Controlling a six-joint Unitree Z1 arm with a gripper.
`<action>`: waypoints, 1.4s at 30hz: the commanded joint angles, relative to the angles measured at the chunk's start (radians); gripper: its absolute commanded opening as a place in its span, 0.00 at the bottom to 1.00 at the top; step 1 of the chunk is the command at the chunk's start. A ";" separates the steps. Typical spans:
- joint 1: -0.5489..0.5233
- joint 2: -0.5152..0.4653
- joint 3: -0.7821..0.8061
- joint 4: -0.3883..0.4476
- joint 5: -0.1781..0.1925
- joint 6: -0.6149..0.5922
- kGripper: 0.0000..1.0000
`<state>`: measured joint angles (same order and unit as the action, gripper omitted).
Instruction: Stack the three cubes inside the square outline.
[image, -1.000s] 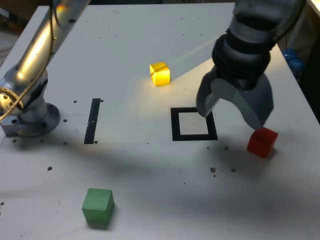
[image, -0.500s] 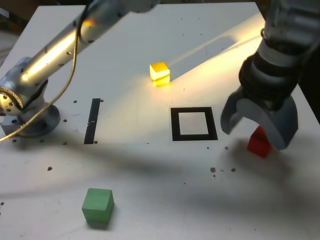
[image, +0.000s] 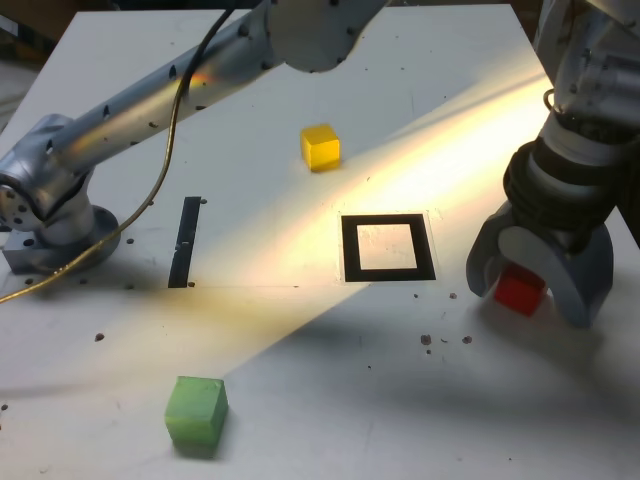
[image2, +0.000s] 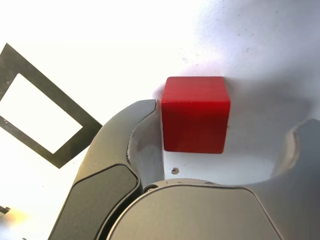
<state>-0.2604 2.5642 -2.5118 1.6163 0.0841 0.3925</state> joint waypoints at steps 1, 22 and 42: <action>-0.002 0.013 -0.014 0.014 -0.002 -0.001 0.72; -0.002 0.017 -0.014 0.016 0.020 -0.011 0.32; 0.038 -0.248 0.319 0.000 0.005 -0.338 0.32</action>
<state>-0.2265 2.3353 -2.2050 1.6106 0.0944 0.0644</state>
